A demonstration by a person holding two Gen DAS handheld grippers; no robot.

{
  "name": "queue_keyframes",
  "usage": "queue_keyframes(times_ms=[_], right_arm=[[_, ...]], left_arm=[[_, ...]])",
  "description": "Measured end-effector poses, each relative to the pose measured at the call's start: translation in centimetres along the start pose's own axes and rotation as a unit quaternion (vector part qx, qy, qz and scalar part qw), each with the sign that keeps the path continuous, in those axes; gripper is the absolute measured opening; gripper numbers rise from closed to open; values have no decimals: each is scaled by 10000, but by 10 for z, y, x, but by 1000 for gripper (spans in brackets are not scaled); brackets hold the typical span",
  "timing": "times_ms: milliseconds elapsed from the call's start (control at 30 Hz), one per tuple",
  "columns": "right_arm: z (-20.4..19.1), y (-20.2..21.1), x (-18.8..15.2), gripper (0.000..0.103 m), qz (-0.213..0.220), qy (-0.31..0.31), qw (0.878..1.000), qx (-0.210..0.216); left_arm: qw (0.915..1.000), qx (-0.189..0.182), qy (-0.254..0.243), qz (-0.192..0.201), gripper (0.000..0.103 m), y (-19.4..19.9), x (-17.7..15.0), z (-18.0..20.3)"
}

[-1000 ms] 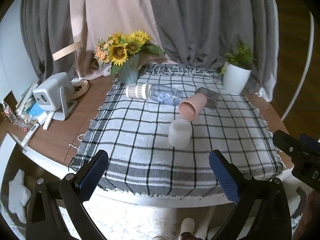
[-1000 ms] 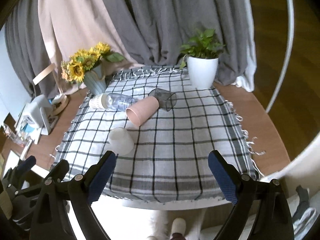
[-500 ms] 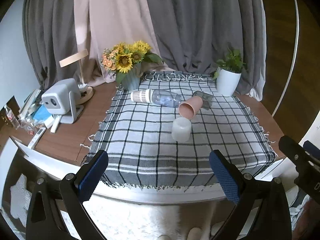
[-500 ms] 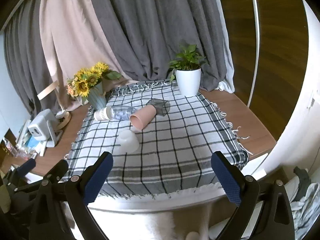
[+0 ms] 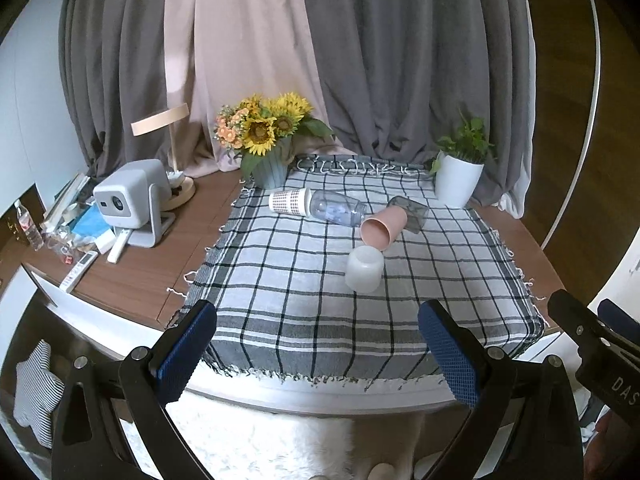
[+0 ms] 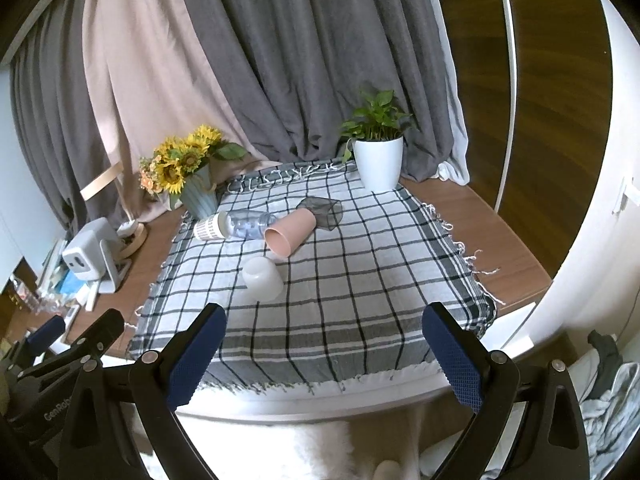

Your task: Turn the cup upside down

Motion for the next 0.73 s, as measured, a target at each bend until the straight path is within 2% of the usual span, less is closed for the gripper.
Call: queue_keyframes(times_ms=[733], right_arm=[[-1, 6, -7, 99, -50, -38, 10000, -5]], left_arm=[[9999, -104, -14, -27, 103, 4, 3, -2]])
Point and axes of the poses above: each gripper's, at about its wrist camera, not at the fingertips, and y roughly against the way its jaws point, z to its right, x to its top, the point moved 1 cm from there along -y, roughly the way its jaws point, and after that the axes turned 2 degrees about -x, right-handed, at the moved point
